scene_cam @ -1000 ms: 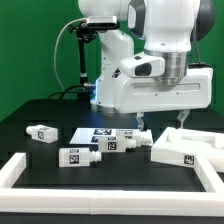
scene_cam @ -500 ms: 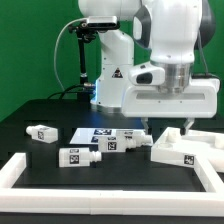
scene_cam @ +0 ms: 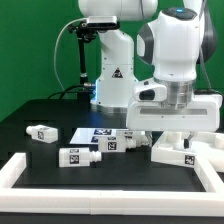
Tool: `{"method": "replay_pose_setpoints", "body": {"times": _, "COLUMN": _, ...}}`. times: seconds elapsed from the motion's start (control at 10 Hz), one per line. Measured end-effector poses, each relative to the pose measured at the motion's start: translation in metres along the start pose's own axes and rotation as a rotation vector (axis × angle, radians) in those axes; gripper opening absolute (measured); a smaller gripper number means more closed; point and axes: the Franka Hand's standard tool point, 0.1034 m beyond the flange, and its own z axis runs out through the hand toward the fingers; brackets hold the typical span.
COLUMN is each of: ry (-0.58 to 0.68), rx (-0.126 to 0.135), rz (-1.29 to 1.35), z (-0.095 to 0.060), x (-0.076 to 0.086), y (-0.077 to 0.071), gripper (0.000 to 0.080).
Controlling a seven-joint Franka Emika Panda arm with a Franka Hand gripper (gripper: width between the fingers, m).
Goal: Assemble one leg
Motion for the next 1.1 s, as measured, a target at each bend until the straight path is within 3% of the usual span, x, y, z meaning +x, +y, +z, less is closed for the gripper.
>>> {"method": "replay_pose_setpoints", "body": {"times": 0.5, "ry": -0.005, "rx": -0.002, "rz": -0.015, "z": 0.0029, "x": -0.0006, "y": 0.0021, "gripper": 0.0618}}
{"method": "replay_pose_setpoints", "body": {"times": 0.6, "ry": -0.005, "rx": -0.002, "rz": -0.015, "z": 0.0029, "x": -0.0006, "y": 0.0021, "gripper": 0.0444}}
{"method": "replay_pose_setpoints", "body": {"times": 0.7, "ry": -0.005, "rx": -0.002, "rz": -0.016, "z": 0.0029, "x": -0.0006, "y": 0.0021, "gripper": 0.0444}}
{"method": "replay_pose_setpoints", "body": {"times": 0.8, "ry": -0.005, "rx": -0.002, "rz": -0.016, "z": 0.0029, "x": -0.0006, "y": 0.0021, "gripper": 0.0240}}
{"method": "replay_pose_setpoints", "body": {"times": 0.9, "ry": -0.005, "rx": -0.002, "rz": -0.016, "z": 0.0029, "x": -0.0005, "y": 0.0021, "gripper": 0.0107}}
{"method": "replay_pose_setpoints", "body": {"times": 1.0, "ry": -0.004, "rx": -0.001, "rz": -0.019, "z": 0.0026, "x": -0.0001, "y": 0.0018, "gripper": 0.0107}}
{"method": "replay_pose_setpoints", "body": {"times": 1.1, "ry": -0.004, "rx": -0.001, "rz": -0.021, "z": 0.0026, "x": 0.0000, "y": 0.0016, "gripper": 0.0054}}
